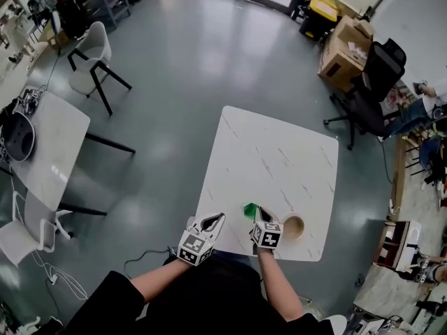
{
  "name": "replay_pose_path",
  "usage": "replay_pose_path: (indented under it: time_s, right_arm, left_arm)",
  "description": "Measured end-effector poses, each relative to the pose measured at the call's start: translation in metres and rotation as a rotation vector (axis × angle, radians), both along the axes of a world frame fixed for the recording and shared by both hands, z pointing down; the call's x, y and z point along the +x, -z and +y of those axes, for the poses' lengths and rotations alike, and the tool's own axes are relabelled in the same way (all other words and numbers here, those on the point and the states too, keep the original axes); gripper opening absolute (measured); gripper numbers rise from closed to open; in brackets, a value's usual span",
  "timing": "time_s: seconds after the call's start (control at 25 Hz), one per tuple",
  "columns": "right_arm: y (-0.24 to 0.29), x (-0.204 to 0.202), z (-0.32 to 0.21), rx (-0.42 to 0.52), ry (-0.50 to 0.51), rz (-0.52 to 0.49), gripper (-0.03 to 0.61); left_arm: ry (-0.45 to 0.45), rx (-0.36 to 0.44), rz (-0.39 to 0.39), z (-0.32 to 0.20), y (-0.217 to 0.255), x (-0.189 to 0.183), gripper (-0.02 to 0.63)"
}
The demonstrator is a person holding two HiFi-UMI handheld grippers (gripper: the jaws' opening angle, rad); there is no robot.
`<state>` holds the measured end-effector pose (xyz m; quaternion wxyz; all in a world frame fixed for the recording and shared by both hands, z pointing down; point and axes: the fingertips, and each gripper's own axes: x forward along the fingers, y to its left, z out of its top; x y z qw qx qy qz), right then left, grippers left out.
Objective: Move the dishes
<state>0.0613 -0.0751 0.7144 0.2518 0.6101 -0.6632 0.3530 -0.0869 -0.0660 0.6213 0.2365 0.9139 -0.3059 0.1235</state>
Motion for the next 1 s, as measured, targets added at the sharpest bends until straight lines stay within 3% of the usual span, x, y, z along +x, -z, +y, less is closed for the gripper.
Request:
replay_pose_path:
  time_s: [0.2, 0.48, 0.6, 1.0]
  right_arm:
    - [-0.009, -0.026, -0.034, 0.009, -0.022, 0.0, 0.025]
    - [-0.036, -0.045, -0.057, -0.056, -0.068, -0.009, 0.025]
    - [-0.048, -0.05, -0.061, -0.084, -0.11, -0.044, 0.026]
    - [-0.055, -0.063, -0.063, -0.092, -0.126, -0.005, 0.026]
  left_arm:
    - [0.03, -0.039, 0.034, -0.016, 0.001, -0.031, 0.017]
    - [0.031, -0.069, 0.047, -0.029, -0.008, -0.063, 0.017]
    - [0.048, -0.06, 0.066, -0.046, -0.004, -0.073, 0.017]
    - [0.062, -0.015, 0.069, -0.073, 0.004, -0.09, 0.017]
